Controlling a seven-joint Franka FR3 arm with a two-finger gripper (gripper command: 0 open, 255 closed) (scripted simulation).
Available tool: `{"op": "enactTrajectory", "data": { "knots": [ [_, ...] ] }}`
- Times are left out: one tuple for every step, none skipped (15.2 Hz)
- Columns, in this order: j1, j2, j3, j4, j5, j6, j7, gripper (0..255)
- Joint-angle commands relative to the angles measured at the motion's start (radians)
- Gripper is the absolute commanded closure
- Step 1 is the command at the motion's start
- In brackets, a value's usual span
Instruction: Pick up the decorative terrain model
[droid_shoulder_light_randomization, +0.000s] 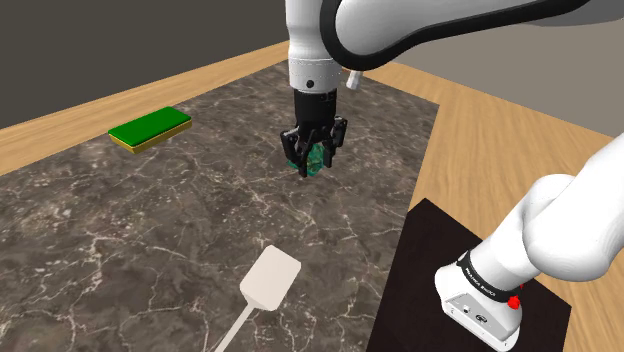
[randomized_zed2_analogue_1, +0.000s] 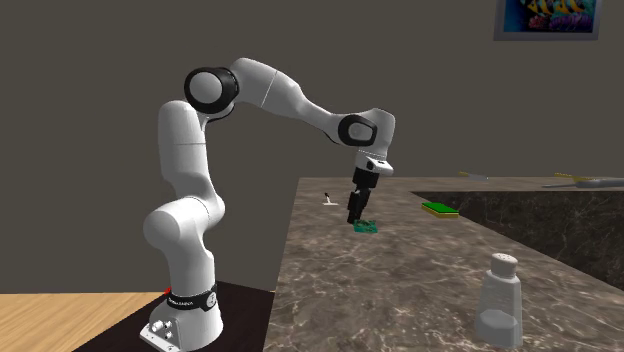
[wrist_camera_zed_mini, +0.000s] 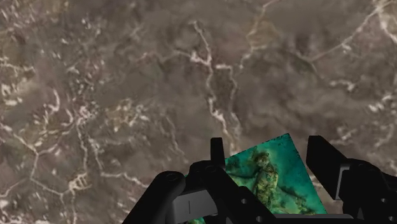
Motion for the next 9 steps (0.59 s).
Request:
{"op": "enactTrajectory", "data": {
  "knots": [
    [-0.001,-0.004,-0.001,0.007,0.001,-0.012,-0.001,255],
    [-0.001,-0.007,-0.002,0.017,0.002,-0.025,-0.001,255],
    [-0.002,-0.01,-0.002,0.027,0.002,-0.038,-0.001,255],
    [-0.002,-0.013,-0.003,0.038,0.003,-0.051,0.0,255],
    [-0.002,-0.016,-0.003,0.048,0.003,-0.064,0.0,255],
    [-0.003,-0.018,-0.004,0.059,0.004,-0.078,0.001,255],
    [-0.003,-0.021,-0.004,0.07,0.004,-0.091,0.001,255],
    [-0.003,-0.023,-0.005,0.082,0.005,-0.104,0.002,255],
    [-0.003,-0.024,-0.005,0.093,0.005,-0.117,0.002,255]
  ]
}}
